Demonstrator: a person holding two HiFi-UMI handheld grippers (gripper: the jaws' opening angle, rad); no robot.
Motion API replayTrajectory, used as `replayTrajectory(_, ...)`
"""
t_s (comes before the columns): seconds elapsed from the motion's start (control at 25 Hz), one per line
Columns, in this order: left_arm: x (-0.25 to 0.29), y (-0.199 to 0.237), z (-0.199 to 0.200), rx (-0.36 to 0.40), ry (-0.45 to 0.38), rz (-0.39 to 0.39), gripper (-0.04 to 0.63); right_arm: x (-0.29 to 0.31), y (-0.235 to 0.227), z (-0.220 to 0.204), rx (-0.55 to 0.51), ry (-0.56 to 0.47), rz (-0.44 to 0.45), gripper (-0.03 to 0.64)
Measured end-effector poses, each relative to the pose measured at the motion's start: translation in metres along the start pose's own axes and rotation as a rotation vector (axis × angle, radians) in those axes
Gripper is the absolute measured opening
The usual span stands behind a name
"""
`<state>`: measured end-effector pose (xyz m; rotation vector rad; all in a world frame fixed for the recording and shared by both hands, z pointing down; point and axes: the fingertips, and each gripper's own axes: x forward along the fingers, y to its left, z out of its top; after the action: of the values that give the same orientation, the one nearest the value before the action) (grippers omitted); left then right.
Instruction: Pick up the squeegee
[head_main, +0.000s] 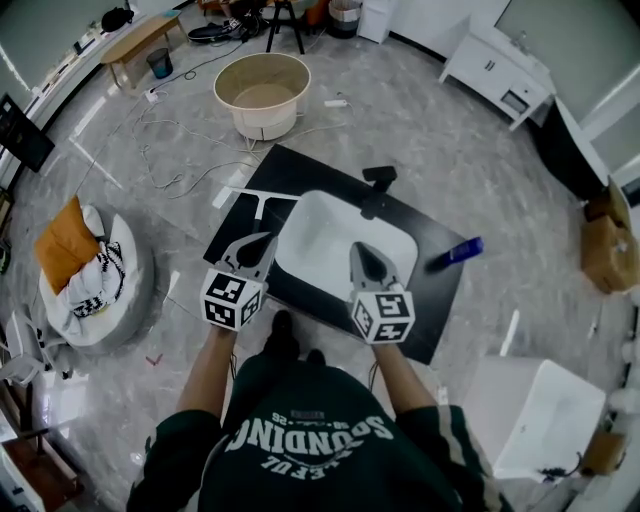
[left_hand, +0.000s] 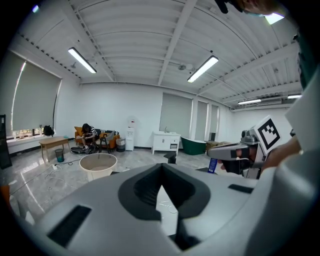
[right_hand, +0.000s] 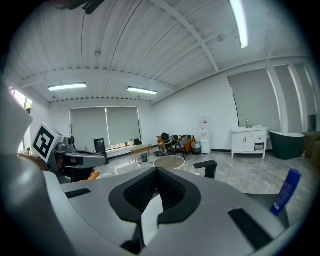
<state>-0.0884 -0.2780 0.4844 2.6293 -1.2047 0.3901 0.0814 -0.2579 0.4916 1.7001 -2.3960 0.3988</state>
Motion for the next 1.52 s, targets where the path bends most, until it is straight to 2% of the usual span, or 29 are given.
replayTrajectory(0.36,0.018,0.016,-0.012,-0.027,0.031,-0.005,0.002,0.015,-0.004,-0.009,0.0,0.037,-0.021,0.001)
replayTrajectory(0.68,0.016,0.023,-0.058,-0.092,0.109,0.03,0.002,0.032,0.005,-0.029,-0.001,0.098,0.017,0.001)
replayTrajectory(0.88,0.006,0.037,-0.094,-0.137,0.174,0.08,0.002,0.045,0.018,-0.048,-0.006,0.145,0.056,0.001)
replayTrajectory(1.16,0.001,0.052,-0.121,-0.176,0.227,0.114,0.003,0.059,0.027,-0.062,-0.006,0.185,0.081,0.001)
replayTrajectory(1.2,0.001,0.055,-0.124,-0.182,0.235,0.123,0.018,0.06,0.028,-0.063,-0.008,0.191,0.083,0.002)
replayTrajectory(1.32,0.003,0.062,-0.131,-0.21,0.253,0.145,0.12,0.064,0.025,-0.066,-0.016,0.202,0.086,0.002)
replayTrajectory(1.52,0.009,0.076,-0.142,-0.23,0.295,0.168,0.162,0.072,0.02,-0.069,-0.005,0.216,0.076,0.001)
